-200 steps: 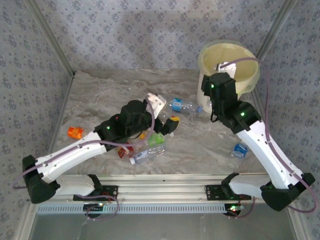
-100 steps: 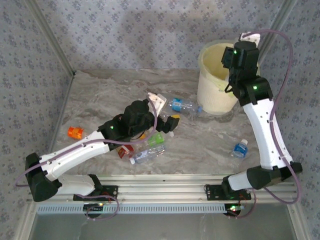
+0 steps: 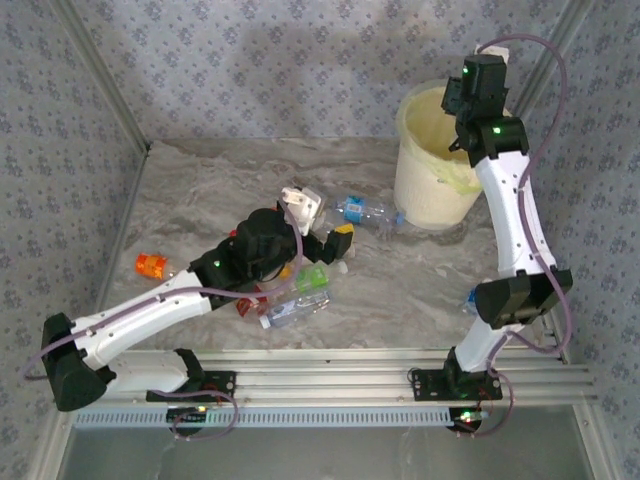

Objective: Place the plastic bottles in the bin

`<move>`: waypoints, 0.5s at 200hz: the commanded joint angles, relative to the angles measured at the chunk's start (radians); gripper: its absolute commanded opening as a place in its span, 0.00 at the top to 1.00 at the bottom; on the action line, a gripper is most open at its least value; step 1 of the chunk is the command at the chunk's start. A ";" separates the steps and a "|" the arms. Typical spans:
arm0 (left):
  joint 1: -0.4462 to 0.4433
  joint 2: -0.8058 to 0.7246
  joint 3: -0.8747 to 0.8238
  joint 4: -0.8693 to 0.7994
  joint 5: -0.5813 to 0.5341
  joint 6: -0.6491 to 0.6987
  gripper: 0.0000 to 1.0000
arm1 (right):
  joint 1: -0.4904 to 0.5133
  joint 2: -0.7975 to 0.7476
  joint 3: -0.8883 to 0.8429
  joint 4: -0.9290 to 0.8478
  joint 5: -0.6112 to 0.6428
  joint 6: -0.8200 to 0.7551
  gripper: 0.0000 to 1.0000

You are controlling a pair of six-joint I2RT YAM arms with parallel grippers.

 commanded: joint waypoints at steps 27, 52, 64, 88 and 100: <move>-0.005 -0.019 0.011 0.026 -0.011 0.056 0.00 | -0.046 0.092 0.054 -0.164 -0.186 0.051 0.37; -0.006 -0.004 0.041 -0.019 -0.009 0.050 0.00 | -0.084 0.145 0.083 -0.229 -0.302 0.089 0.38; -0.006 0.004 0.053 -0.042 -0.001 0.041 0.00 | -0.098 0.169 0.093 -0.254 -0.362 0.106 0.38; -0.007 0.011 0.062 -0.055 0.007 0.050 0.00 | -0.112 0.212 0.105 -0.291 -0.434 0.117 0.38; -0.007 0.013 0.059 -0.044 -0.013 0.031 0.00 | -0.114 0.229 0.106 -0.301 -0.452 0.120 0.37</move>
